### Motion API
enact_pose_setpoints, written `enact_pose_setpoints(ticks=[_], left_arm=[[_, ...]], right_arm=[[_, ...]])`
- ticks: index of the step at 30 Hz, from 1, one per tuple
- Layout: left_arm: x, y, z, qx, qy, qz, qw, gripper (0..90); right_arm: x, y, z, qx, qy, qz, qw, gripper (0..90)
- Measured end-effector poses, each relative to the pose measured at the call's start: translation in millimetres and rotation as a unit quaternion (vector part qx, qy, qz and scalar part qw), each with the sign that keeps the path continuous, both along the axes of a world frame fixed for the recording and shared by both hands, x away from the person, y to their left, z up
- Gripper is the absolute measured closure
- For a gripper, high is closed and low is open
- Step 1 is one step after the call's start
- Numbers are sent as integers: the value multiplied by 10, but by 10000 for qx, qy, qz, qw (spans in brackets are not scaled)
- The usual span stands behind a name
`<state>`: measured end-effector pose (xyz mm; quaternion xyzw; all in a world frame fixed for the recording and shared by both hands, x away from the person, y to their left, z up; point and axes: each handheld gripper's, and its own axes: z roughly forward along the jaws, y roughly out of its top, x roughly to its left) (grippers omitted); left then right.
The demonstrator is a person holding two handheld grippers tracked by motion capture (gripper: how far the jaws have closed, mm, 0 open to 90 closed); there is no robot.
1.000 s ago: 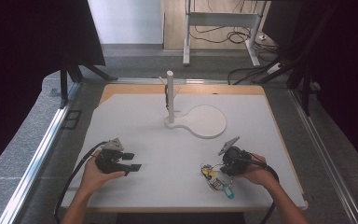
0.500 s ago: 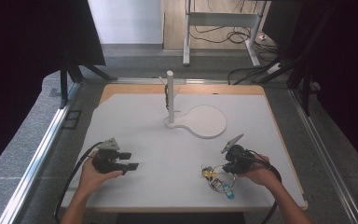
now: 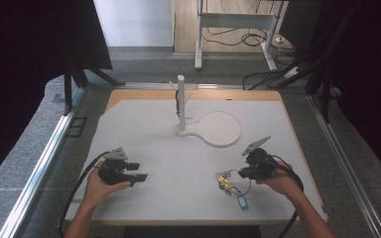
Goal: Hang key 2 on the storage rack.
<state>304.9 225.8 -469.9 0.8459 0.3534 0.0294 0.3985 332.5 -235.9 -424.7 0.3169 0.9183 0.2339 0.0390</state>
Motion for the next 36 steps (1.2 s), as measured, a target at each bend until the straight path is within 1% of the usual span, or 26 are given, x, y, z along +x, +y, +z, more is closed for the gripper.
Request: enact_pose_setpoints(ticks=[4,7,12,15,16,20,28,32,36], left_arm=[[-1,-4,-9,42,11,9,10000,402],[-1,-5,-15,47,28,14,10000,401],[-7,-7,-14,49,34,2,10000,400],[-7,-1,-8,9,38,-11,10000,399],[-10,-2,-6,-6,40,21,10000,399],[-14,4,2,-11,37,25,10000,399],[-21,2,0,10,45,1,10000,397],[-24,3,2,10,46,-4,10000,397],[-27,2,4,-1,38,-5,10000,397]], right_arm=[[14,-30,66,118,-74,-80,9999,868],[23,-46,126,117,-195,-118,9997,868],[44,-70,209,231,-336,-208,9990,869],[50,-66,274,289,-393,-197,9986,871],[52,-62,298,302,-421,-205,9984,871],[70,-40,398,410,-499,-213,9977,871],[114,-13,491,607,-621,-252,9959,871],[126,9,538,613,-704,-263,9953,871],[135,20,604,719,-756,-269,9942,871]])
